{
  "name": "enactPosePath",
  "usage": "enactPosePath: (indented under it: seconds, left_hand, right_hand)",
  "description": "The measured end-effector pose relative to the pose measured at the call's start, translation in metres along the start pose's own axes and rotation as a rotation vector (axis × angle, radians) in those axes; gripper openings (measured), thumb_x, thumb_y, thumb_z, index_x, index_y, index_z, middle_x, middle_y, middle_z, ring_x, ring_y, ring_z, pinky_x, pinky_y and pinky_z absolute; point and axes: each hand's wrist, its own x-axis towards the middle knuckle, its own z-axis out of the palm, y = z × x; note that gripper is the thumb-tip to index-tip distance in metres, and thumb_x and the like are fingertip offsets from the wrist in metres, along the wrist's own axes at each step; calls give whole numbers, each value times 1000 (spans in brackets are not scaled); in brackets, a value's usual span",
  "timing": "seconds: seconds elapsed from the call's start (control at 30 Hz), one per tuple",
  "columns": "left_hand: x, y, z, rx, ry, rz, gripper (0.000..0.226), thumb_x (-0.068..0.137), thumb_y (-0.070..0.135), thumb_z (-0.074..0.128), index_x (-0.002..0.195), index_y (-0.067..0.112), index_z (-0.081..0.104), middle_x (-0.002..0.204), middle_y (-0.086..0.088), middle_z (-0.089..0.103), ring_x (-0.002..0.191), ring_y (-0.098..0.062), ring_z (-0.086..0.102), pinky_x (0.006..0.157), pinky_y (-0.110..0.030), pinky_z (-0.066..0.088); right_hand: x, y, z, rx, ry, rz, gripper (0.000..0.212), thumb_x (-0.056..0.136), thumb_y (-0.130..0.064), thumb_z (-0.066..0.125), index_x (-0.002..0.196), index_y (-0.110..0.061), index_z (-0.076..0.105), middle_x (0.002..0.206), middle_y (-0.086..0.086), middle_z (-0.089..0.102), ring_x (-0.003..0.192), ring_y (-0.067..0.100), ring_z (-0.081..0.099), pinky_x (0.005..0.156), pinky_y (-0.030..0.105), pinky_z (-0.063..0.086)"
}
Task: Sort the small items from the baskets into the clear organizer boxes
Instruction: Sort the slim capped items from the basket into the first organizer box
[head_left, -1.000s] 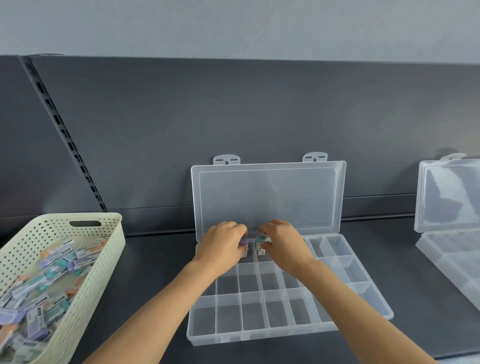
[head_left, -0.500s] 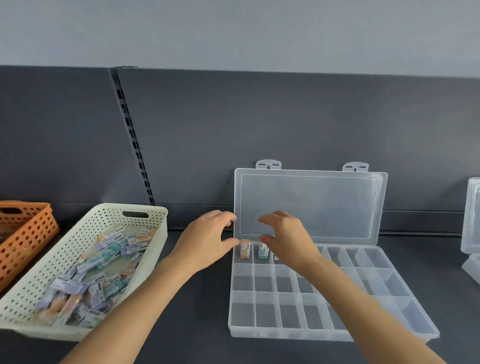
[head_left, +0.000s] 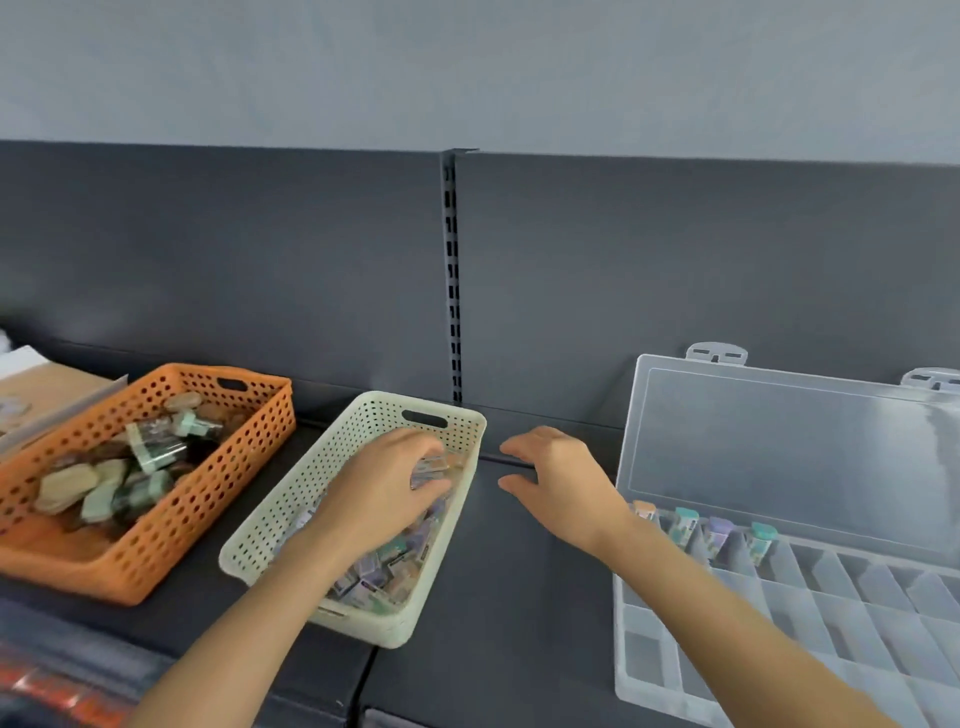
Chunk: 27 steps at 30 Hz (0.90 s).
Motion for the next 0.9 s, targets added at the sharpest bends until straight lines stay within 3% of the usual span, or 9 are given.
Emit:
enactPosePath:
  seconds: [0.13,0.3,0.47,0.6,0.7,0.9]
  left_hand:
    - [-6,-38,-11,43,-46,-80,39,86,38,63,123,25,58,126,11,56,110,-5,53,95,-27,45]
    - [-12,-71,-14,57,-247,-128,47,85,38,64,129,25,54,131,8,51,115,-6,49,97,-25,41]
    - [-16,-85,-3,4,-400,-108,50,84,40,66,130,27,52,129,10,50,113,-5,48,96,-23,40]
    - [-13,-92,3,-7,-456,-112,49,77,54,67,118,27,61,111,13,53,99,-3,50,87,-24,43]
    - [-11,-94,7,16,-488,-95,51,70,60,70,108,27,66,100,14,49,98,-6,45,87,-28,43]
    - [-13,-91,10,-49,-480,-101,37,66,52,77,93,31,65,99,18,48,98,-6,44,88,-32,43]
  right_hand:
    - [24,-19,22,-3,-37,-53,30,88,-20,59,117,-17,64,112,3,61,100,19,57,85,33,50]
    - [47,-35,44,-27,-103,-67,32,89,-18,57,121,-12,61,118,7,59,102,22,58,82,27,48]
    - [68,-37,64,-72,-202,-52,32,89,-15,56,121,-11,60,119,8,58,102,23,58,84,31,50]
    - [84,-39,76,-168,-318,-71,30,89,-14,52,117,-11,62,115,10,59,101,26,57,83,36,51]
    - [92,-45,85,-247,-401,-89,23,90,-13,47,103,-9,64,107,11,58,93,28,58,80,40,52]
    - [100,-50,94,-379,-475,-115,17,90,-8,45,98,-8,59,105,12,53,91,31,55,78,42,52]
